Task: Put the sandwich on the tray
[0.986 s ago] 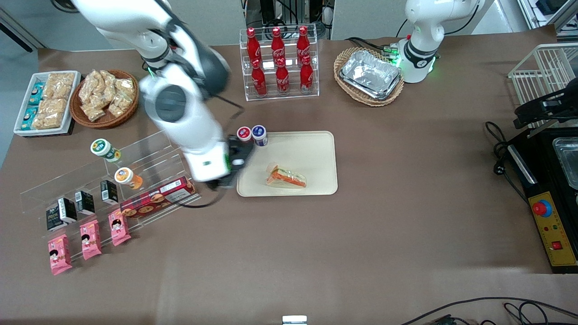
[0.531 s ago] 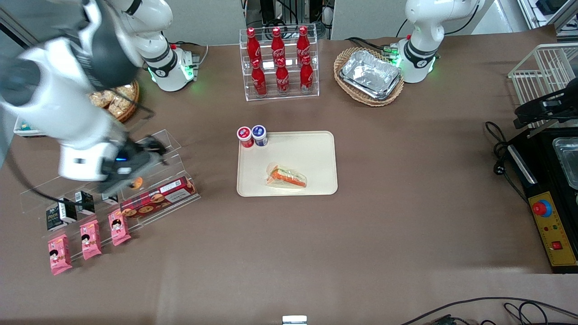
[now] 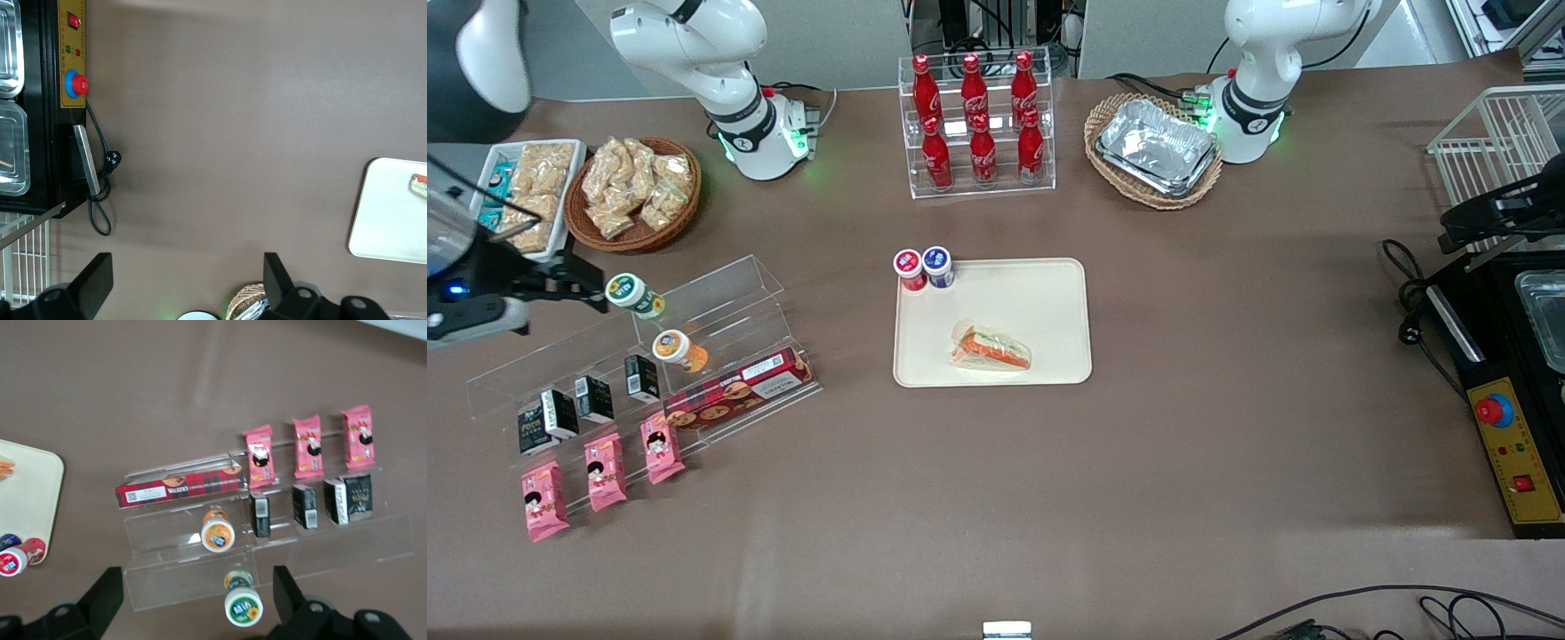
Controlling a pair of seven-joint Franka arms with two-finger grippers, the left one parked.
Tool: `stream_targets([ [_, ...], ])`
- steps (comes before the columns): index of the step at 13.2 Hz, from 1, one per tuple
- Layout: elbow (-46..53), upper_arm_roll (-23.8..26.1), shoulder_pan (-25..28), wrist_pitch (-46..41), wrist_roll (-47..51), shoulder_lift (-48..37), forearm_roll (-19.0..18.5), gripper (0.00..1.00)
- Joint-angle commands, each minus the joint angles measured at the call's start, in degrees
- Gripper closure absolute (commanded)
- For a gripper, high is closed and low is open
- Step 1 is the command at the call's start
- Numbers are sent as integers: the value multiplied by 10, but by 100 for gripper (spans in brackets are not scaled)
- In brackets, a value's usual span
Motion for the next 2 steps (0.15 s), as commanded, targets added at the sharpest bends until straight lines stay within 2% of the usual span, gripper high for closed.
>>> stream_targets([
  [1,28,-31,1,-50,14,-11,16,0],
  [2,31,-39,3,-57,14,-11,16,0],
])
